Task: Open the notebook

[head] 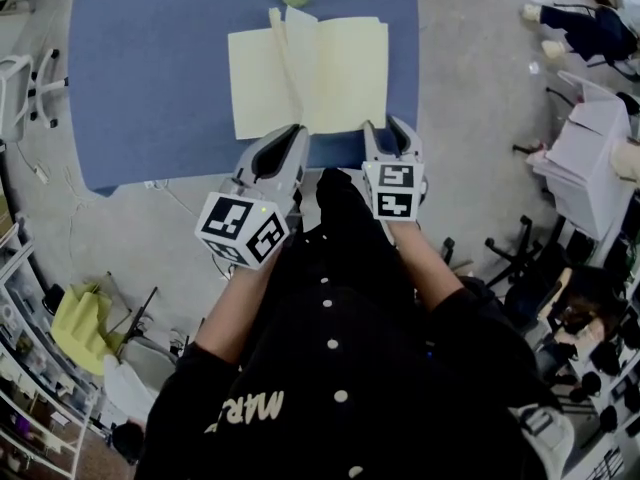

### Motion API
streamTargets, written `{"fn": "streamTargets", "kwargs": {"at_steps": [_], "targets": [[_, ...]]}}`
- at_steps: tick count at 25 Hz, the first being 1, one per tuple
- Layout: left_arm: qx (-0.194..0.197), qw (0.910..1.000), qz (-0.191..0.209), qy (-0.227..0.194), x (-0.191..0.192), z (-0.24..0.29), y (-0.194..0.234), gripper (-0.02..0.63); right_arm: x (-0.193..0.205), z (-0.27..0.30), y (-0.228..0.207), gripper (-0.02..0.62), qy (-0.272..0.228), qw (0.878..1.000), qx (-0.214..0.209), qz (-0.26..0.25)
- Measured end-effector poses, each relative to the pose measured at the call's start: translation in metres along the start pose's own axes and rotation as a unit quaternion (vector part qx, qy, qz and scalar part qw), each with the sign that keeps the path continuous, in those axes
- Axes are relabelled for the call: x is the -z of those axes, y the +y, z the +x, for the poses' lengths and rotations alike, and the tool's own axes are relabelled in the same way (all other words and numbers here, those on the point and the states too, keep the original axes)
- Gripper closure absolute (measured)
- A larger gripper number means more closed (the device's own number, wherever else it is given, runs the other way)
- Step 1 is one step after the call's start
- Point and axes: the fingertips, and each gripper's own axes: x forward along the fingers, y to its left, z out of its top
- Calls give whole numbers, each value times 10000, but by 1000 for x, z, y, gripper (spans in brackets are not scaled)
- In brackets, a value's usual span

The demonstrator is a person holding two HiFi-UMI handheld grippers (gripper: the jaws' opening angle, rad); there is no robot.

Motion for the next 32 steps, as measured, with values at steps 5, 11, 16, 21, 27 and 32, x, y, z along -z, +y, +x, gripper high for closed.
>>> {"fn": "streamTargets", "kwargs": {"at_steps": [5,11,16,21,27,32], "targets": [[396,9985,265,271,18,38,-48,586,1,-6,-14,419,-107,9997,-171,139],[490,9959,185,742,61,98,-69,586,11,-13,-55,411,-237,9991,-202,299],[337,9935,114,1085,90,129,-65,586,15,-22,-98,416,-405,9983,66,420],[137,9908,81,1341,108,145,-59,586,5,-27,-117,416,-633,9973,102,362],[-52,9870,-51,1603,122,154,-53,588,-12,-33,-120,414,-940,9951,37,300],[-264,9808,-70,1932,133,163,-47,588,-16,-36,-123,414,-1011,9945,29,285]]}}
